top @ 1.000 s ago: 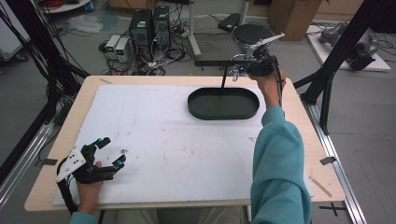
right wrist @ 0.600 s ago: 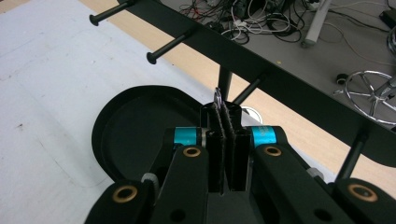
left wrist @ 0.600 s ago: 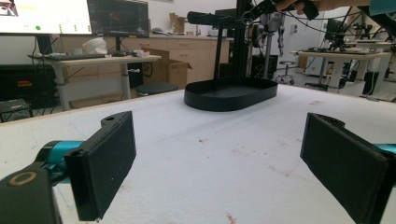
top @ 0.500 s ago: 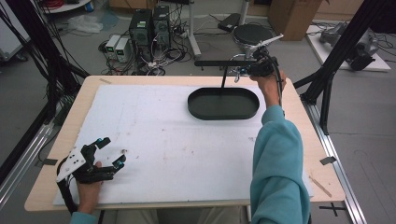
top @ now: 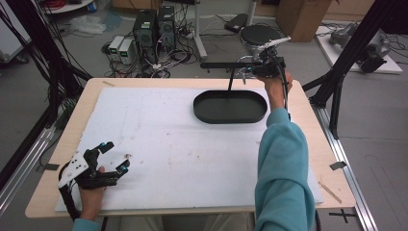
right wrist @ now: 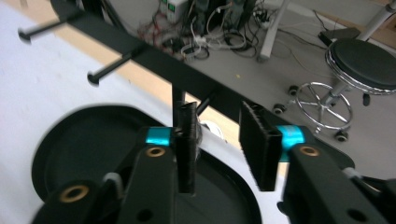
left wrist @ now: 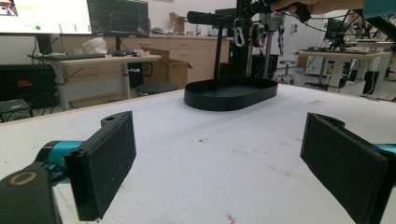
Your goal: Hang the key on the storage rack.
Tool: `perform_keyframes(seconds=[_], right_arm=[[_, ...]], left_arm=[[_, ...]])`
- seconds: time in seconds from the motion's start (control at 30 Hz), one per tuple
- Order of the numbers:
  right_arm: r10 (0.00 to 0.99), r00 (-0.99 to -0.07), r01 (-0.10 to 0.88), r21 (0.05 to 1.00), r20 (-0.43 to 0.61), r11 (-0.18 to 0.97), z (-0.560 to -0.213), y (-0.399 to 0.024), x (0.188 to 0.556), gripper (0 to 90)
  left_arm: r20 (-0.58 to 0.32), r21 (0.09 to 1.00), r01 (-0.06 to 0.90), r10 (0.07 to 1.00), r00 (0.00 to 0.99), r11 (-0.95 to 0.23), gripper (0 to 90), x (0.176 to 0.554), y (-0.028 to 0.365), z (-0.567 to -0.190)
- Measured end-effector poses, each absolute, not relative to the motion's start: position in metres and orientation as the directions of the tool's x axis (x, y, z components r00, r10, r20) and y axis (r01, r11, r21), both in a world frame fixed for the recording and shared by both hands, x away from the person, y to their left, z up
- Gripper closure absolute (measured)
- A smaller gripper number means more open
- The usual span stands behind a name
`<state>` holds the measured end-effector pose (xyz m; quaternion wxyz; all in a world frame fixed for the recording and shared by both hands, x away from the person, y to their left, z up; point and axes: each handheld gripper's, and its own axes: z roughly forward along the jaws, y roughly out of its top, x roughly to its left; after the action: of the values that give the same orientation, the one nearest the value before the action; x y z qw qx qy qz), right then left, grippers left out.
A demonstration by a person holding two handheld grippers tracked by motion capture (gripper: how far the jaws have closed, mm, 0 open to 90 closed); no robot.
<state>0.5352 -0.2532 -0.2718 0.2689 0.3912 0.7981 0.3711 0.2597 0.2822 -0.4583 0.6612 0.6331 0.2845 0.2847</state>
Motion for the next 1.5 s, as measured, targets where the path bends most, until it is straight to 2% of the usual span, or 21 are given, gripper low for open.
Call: perform_keyframes(seconds=[0.03,0.07,0.1,0.13,0.2,0.23,0.27,0.33,0.4,0.73,0.8,0.83,1.03,1.1,1.5], right_arm=[[0.824,-0.549,0.425,0.803,-0.139,0.418,-0.272,-0.253,0.535,64.3],[0.832,-0.538,0.424,0.811,-0.132,0.403,-0.272,-0.253,0.535,58.5],[0.855,-0.502,0.422,0.825,-0.134,0.377,-0.272,-0.252,0.534,40.9],[0.855,-0.502,0.422,0.825,-0.134,0.377,-0.272,-0.252,0.534,40.9],[0.867,-0.477,0.419,0.829,-0.144,0.369,-0.271,-0.252,0.532,29.7],[0.867,-0.479,0.413,0.836,-0.138,0.361,-0.271,-0.252,0.531,19.6],[0.877,-0.469,0.412,0.853,-0.104,0.321,-0.271,-0.251,0.528,0.7],[0.874,-0.480,0.406,0.862,-0.080,0.302,-0.270,-0.252,0.526,0.7],[0.875,-0.476,0.350,0.895,-0.086,0.278,-0.266,-0.254,0.519,0.6],[0.843,-0.533,0.343,0.893,-0.069,0.290,-0.249,-0.254,0.489,0.7],[0.811,-0.582,0.280,0.921,-0.063,0.272,-0.250,-0.258,0.476,0.7],[0.811,-0.582,0.280,0.921,-0.063,0.272,-0.250,-0.258,0.476,0.7],[0.757,-0.652,0.237,0.938,-0.041,0.254,-0.274,-0.276,0.446,0.6],[0.737,-0.676,0.216,0.954,-0.007,0.208,-0.291,-0.287,0.425,0.6],[0.672,-0.741,0.137,0.981,0.010,0.136,-0.358,-0.307,0.354,0.7]], left_arm=[[-0.016,0.999,-0.015,0.736,0.677,0.035,10.7,0.260,0.282,-0.458],[-0.016,0.999,-0.017,0.737,0.676,0.036,10.8,0.260,0.282,-0.458],[-0.016,0.999,-0.017,0.737,0.676,0.037,10.8,0.260,0.282,-0.458],[-0.016,0.999,-0.017,0.737,0.676,0.037,10.8,0.260,0.282,-0.458],[-0.016,0.999,-0.017,0.737,0.676,0.038,10.8,0.260,0.282,-0.458],[-0.014,0.999,-0.017,0.737,0.675,0.035,10.8,0.259,0.282,-0.458],[-0.013,0.999,-0.018,0.737,0.676,0.035,10.8,0.259,0.282,-0.458],[-0.013,0.999,-0.018,0.737,0.676,0.035,10.8,0.260,0.282,-0.458],[-0.014,0.999,-0.018,0.737,0.675,0.035,10.8,0.259,0.282,-0.458],[-0.013,0.999,-0.019,0.739,0.674,0.035,10.8,0.259,0.282,-0.458],[-0.007,0.999,-0.022,0.738,0.674,0.029,10.8,0.259,0.282,-0.458],[-0.006,0.999,-0.022,0.739,0.674,0.029,10.8,0.259,0.282,-0.458],[-0.013,0.999,-0.017,0.740,0.673,0.033,10.8,0.259,0.282,-0.458],[-0.007,0.999,-0.021,0.739,0.674,0.029,10.8,0.259,0.282,-0.458],[-0.007,0.999,-0.023,0.740,0.673,0.030,10.8,0.259,0.281,-0.458]])
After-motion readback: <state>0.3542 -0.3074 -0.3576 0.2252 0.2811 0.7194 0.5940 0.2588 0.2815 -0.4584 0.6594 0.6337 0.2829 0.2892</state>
